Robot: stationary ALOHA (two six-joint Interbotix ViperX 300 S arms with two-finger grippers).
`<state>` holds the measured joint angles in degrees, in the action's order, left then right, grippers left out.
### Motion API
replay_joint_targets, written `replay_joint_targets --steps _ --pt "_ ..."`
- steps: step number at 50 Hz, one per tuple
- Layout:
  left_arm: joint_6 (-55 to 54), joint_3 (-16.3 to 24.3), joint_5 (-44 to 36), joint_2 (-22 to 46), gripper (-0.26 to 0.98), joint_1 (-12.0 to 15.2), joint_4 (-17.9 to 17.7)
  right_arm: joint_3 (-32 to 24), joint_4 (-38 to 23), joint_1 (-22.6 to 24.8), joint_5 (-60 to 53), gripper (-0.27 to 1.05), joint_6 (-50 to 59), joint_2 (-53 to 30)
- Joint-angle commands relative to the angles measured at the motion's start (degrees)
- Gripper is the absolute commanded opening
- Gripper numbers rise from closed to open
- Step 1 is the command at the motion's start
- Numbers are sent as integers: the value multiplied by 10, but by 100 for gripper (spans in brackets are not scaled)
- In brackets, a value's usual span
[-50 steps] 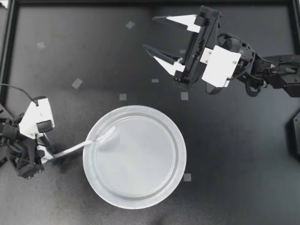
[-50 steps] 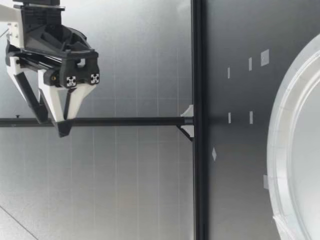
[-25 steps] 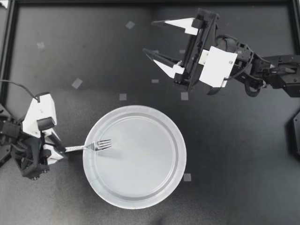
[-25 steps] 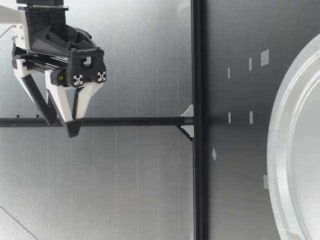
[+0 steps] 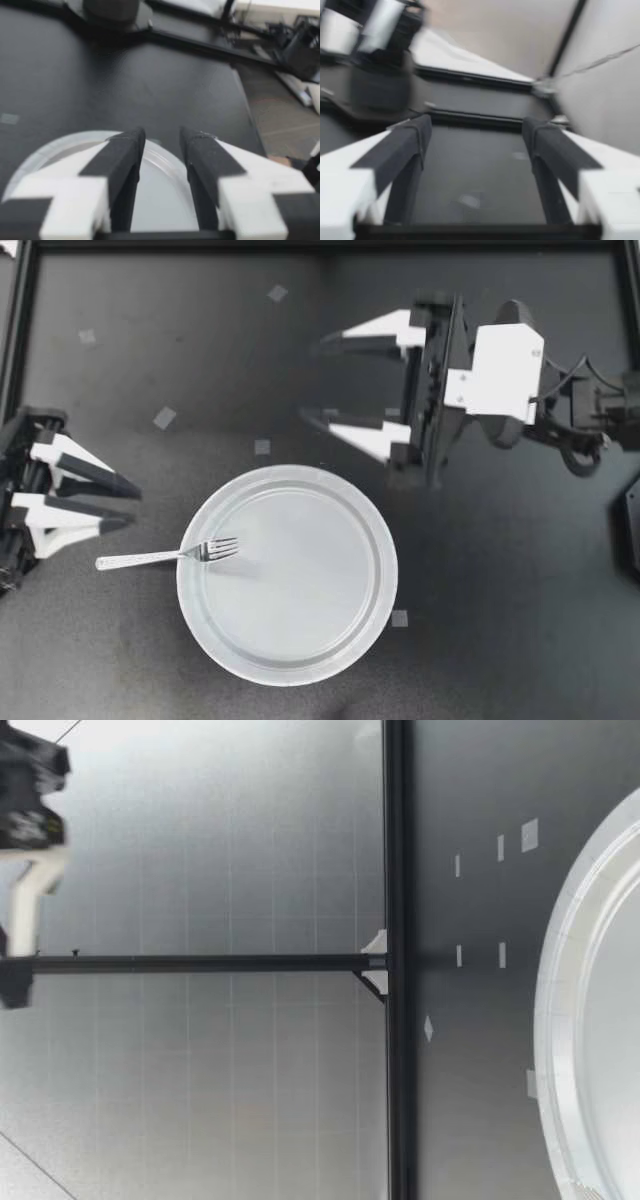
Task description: Pick up the fork and place it on the plate.
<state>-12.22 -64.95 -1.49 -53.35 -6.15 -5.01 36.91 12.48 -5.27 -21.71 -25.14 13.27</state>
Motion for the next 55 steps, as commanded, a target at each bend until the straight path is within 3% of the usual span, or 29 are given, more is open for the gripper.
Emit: replay_joint_targets --steps 1,15,55 --pt "4 -10 -15 -2 41 10 1 5 1 29 -4 71 75 13" --pt "4 -29 -62 45 41 10 1 66 -6 34 -87 71 144 3" --pt "9 -34 -66 44 41 10 1 65 -18 34 -96 71 142 -35"
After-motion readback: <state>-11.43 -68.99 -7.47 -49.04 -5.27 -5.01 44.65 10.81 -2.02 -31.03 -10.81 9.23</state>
